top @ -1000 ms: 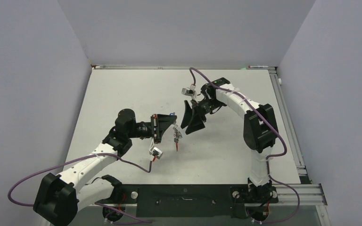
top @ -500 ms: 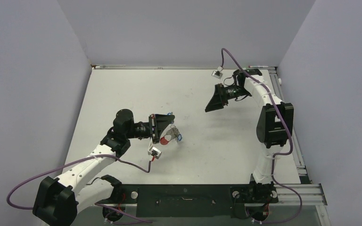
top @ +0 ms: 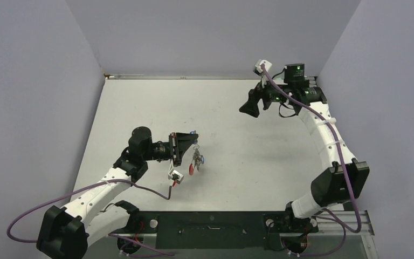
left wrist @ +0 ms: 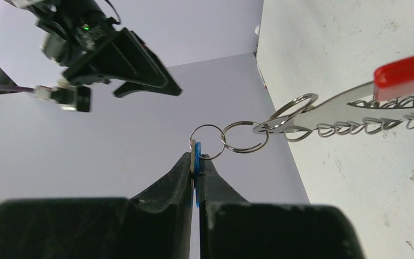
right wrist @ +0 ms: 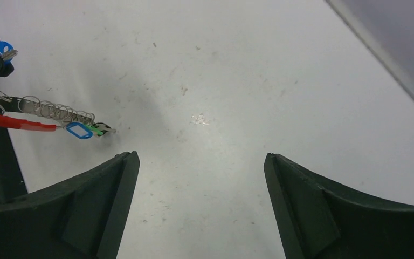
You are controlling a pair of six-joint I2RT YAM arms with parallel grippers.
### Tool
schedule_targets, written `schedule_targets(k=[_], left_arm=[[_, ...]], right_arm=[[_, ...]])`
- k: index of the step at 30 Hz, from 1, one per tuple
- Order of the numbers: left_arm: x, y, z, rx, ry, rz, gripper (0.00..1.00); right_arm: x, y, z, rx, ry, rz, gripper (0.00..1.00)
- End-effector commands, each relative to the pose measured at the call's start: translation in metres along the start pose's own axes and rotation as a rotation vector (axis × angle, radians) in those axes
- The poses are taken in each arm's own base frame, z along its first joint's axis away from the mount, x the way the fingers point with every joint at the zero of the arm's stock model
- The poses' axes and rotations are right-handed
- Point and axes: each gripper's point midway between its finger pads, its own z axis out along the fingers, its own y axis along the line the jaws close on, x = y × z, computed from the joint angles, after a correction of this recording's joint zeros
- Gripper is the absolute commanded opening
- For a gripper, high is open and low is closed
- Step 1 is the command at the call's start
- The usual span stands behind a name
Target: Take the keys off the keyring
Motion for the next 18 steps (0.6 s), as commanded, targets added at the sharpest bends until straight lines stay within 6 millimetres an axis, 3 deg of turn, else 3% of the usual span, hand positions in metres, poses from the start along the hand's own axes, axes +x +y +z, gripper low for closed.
schedule_targets(k=[1,3,6,10,13,16,18], left_arm=[[-0.012,0.004,-0.006,-0.013,-0.038,0.038,0.0],[-0.012,0.009,-0.007,-0.025,-0.039,0.045,0.0],[-0.009,0.018,-0.008,-0.057,-0.025,0.043,0.0],[-0.009,0.024,-0.012,-0.113,-0.023,0.057,0.0],[-0.016,0.031,-0.012,-0.142,-0.055,0.07,0.0],[-0.026,0.033,-0.012,-0.155,-0.103,0.09,0.0],[-0.032,0.033,-0.012,-0.161,-0.131,0.104,0.0]], right_arm=[[-0.038,0.012,-0.024,0.109,-0.108,-0.258,0.9],[-0.051,0.03,-0.025,0.075,-0.196,-0.298,0.9],[-0.059,0.085,-0.018,-0.128,-0.312,-0.425,0.9],[-0.038,0.151,0.017,-0.31,-0.319,-0.428,0.97],[-0.028,0.173,0.026,-0.364,-0.382,-0.439,1.0],[-0.017,0.199,0.035,-0.414,-0.411,-0.604,0.87],[-0.016,0.208,0.04,-0.436,-0.432,-0.626,0.81]])
